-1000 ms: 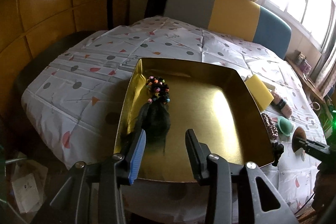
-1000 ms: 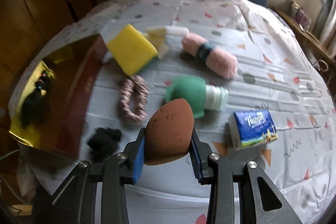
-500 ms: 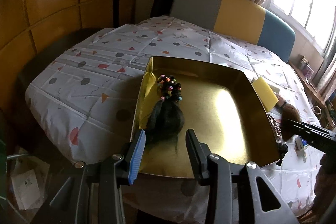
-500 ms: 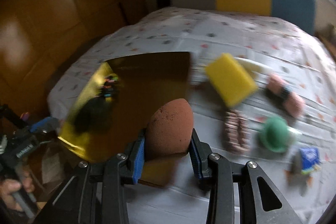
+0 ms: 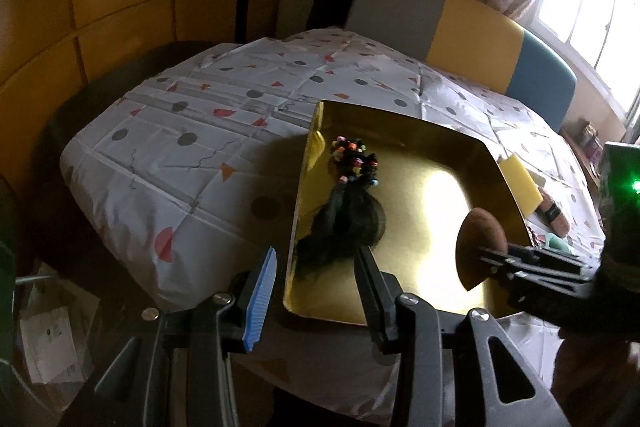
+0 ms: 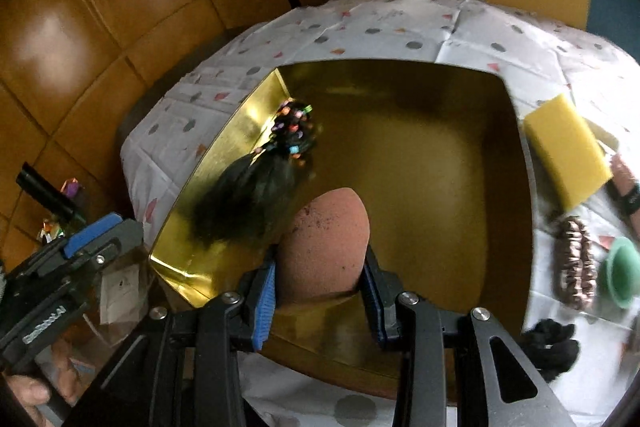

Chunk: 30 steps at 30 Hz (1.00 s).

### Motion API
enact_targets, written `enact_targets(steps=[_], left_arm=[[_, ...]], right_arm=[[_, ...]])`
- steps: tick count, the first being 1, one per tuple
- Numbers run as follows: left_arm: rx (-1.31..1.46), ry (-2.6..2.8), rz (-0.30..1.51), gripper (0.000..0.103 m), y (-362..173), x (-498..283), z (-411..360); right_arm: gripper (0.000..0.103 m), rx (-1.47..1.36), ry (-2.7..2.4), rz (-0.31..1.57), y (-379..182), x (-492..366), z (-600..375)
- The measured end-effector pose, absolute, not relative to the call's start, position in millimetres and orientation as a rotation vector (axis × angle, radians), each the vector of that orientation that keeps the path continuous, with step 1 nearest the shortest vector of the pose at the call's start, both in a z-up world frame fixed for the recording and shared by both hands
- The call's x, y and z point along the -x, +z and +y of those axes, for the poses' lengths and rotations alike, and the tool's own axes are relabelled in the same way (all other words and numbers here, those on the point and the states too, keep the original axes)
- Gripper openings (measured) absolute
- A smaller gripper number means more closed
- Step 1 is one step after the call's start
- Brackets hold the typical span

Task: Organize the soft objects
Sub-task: 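Carry the brown makeup sponge into the gold tray and open the right tool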

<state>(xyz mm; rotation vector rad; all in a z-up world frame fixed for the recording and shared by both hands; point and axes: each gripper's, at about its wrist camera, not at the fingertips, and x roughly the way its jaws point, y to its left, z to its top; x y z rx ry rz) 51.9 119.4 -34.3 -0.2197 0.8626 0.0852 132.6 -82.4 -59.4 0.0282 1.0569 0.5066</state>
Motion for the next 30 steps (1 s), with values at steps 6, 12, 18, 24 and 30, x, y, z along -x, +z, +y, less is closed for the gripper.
enact_targets(steps=[6,12,18,24,30], left_arm=[[0.262,0.112,0.858,0.041,-36,-47,136],[0.286,0.117,0.871,0.041,-40,-48,145],[0.27,0.102,0.855,0.041,-36,-47,142],[0.277,0.049,0.865,0.041,-33,-48,129],[0.243,-0.05,0.865,0.041,-23,-50,101]], right_arm=[[0.04,-0.052,0.537,1.122,-78,-145,-54],[0.05,-0.034,0.557,1.163,-93,-150,-29],[0.067,-0.091,0.567,1.109,-78,-145,-44],[0.072,-0.14,0.527,1.028,-53,-137,-73],[0.075,-0.146,0.412,0.937,-29,-125,-123]])
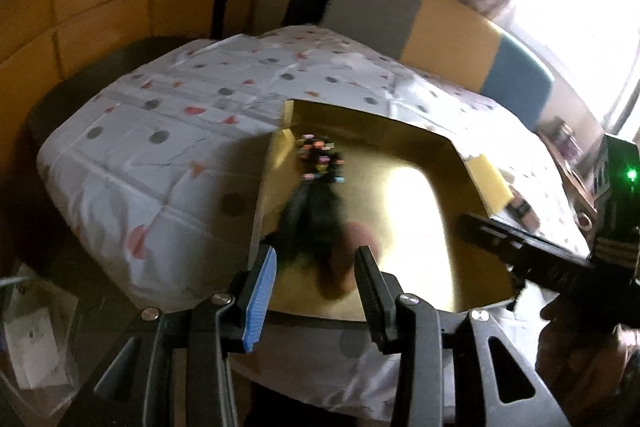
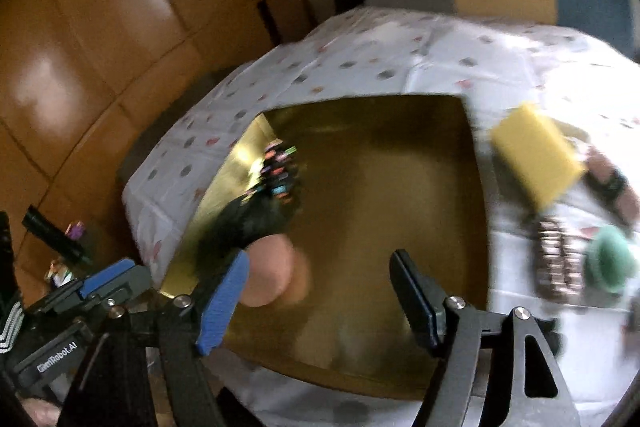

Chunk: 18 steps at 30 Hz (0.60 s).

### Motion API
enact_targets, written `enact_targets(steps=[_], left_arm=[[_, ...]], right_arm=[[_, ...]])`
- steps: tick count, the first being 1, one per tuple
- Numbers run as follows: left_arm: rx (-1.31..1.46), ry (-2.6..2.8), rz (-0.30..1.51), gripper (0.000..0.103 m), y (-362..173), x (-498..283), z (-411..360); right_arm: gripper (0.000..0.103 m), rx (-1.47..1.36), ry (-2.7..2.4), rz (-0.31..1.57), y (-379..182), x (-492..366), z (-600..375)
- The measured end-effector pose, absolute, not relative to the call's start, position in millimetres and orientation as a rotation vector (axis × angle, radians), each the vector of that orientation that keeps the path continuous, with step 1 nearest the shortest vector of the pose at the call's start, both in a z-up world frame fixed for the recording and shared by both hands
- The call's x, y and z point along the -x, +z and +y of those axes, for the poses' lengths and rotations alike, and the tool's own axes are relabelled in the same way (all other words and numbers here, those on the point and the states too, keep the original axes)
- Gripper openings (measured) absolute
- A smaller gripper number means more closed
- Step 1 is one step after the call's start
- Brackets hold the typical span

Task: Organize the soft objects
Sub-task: 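Carry the brown makeup sponge into the gold tray and open the right tool, then grasp the black scrunchie with the left tool while the right tool reaches the yellow sponge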

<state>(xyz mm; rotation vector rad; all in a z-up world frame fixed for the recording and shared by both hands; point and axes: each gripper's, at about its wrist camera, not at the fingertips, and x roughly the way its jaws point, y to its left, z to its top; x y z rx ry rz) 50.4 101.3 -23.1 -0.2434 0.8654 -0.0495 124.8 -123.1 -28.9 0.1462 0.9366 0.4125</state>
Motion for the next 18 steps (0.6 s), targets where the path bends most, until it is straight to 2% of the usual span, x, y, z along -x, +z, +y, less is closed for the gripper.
enact_targets(steps=[11,18], left_arm=[[0.07,-0.345,0.849,0.041,-1,-56,-3],[-0.114,-0.608,0.87,0.041,-2,-51,-96]], right_arm=[[0.081,-0.24,0.06,0.813,6,-100,-298],[0.083,-0.301,-0.15,0.809,-8,-87,-389]])
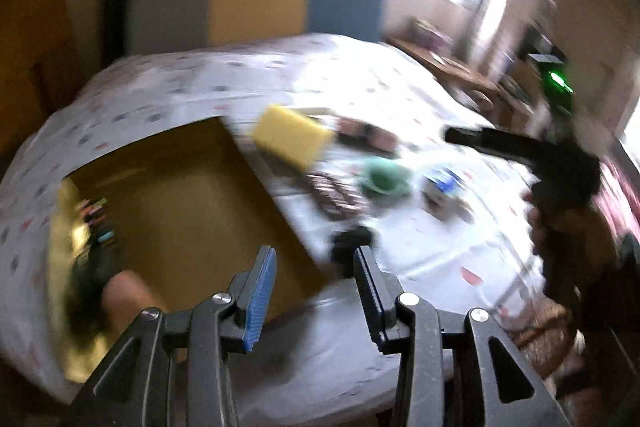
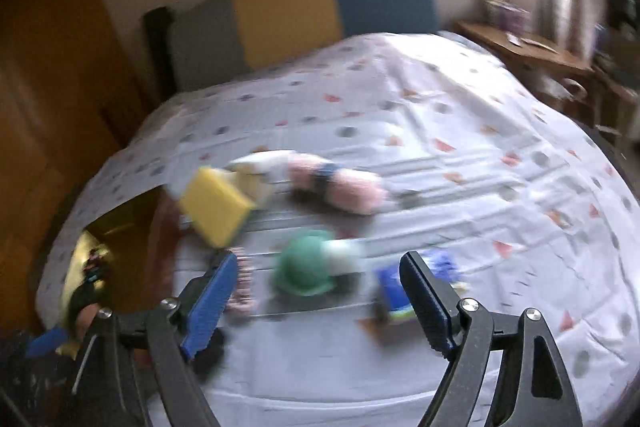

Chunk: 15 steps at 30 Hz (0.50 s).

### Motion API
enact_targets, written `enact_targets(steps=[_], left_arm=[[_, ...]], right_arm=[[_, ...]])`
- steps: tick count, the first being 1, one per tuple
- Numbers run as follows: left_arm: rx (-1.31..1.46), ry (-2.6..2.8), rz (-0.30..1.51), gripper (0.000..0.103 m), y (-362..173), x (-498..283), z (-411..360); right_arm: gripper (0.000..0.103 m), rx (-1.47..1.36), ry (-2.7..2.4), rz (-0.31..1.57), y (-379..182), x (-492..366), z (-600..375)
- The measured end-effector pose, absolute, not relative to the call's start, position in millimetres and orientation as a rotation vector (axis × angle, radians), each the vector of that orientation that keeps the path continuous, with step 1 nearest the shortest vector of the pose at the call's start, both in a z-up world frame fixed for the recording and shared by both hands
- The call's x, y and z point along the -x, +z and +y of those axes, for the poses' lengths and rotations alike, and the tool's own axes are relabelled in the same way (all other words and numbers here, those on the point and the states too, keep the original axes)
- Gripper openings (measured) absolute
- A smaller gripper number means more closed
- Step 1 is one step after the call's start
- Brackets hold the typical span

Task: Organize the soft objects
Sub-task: 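Grasp the black scrunchie with the left tool while the right tool reaches the yellow sponge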

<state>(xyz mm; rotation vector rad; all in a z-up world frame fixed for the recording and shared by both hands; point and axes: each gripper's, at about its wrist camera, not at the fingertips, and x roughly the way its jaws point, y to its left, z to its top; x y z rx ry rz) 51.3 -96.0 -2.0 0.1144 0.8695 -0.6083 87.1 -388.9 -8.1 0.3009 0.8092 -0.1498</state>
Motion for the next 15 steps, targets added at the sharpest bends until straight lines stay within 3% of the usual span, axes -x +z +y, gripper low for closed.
enact_targets(steps=[6,15], left_arm=[[-0.269,-0.756,0.961,0.041,-29,-65,-166],[-0.48,-0.676,1.105,0.041,-78,-99,-210]], right_arm=[[0.083,-0.415,-0.23,0.836,-41,-75,-427],[0.084,-0.506,-0.208,0.781,-36,-71,-441]])
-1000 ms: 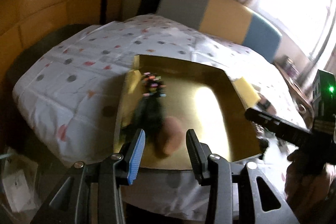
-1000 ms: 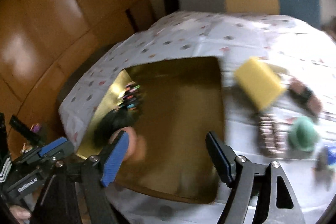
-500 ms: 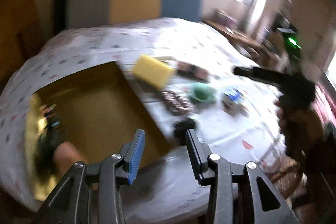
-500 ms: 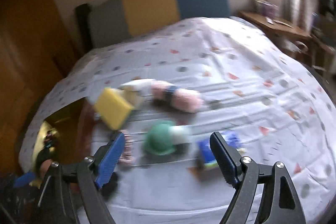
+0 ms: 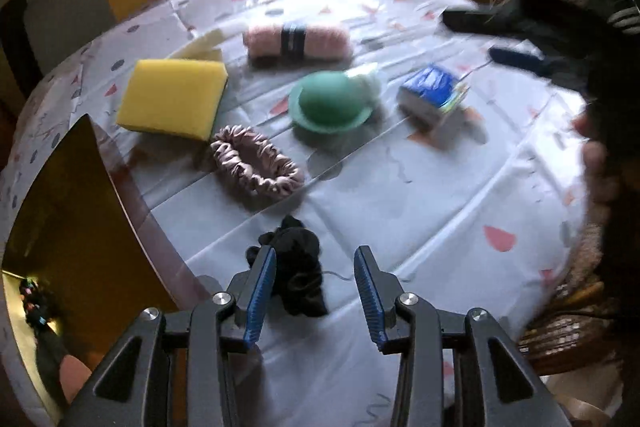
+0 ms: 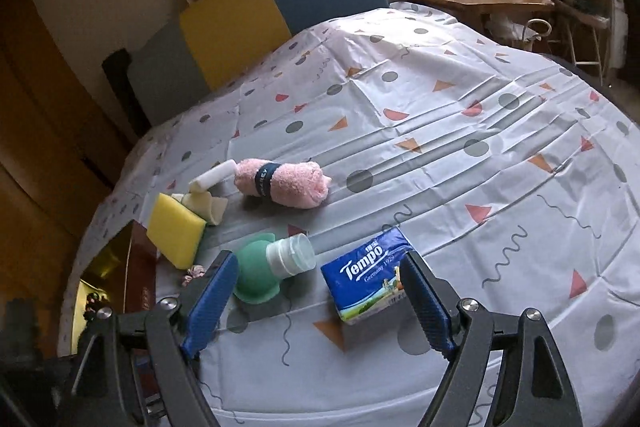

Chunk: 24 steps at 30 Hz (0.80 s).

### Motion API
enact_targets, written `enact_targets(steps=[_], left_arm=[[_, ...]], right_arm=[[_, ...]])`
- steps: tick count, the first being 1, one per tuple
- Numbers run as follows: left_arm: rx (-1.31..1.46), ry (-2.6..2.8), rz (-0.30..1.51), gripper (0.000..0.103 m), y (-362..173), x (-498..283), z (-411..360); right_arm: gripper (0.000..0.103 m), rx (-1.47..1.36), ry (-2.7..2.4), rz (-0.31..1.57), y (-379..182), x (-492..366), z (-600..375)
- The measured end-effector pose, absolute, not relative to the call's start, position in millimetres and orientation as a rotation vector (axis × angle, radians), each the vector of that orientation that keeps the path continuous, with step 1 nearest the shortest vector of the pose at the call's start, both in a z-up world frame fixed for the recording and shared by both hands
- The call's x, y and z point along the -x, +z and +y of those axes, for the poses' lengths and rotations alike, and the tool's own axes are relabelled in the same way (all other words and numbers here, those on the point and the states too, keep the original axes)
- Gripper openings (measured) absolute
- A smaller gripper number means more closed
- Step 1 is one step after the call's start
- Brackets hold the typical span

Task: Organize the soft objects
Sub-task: 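Grasp the black scrunchie with the left tool while the right tool reaches the yellow sponge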

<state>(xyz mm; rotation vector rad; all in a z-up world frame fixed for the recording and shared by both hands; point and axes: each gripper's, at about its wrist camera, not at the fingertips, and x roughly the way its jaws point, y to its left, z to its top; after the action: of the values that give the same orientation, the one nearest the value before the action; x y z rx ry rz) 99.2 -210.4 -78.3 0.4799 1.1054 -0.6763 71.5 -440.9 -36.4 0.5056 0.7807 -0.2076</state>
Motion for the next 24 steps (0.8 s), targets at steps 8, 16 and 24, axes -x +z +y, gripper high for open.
enact_targets(steps=[8,16,24], left_arm=[[-0.635,-0.654,1.055,0.015,-101,-97,-232],[-0.438,-0.719,0.933,0.011,-88,-74,-217],[-0.388,-0.729,0.917,0.011,-103,-57,-207]], right_arm=[[0.084,-0.552,-0.201,0.765,-36,-68,-445],[0.084,-0.535,-0.196,0.77,-36,-69,-444],[0.084,-0.505,-0.05,0.831,-41,-81,-423]])
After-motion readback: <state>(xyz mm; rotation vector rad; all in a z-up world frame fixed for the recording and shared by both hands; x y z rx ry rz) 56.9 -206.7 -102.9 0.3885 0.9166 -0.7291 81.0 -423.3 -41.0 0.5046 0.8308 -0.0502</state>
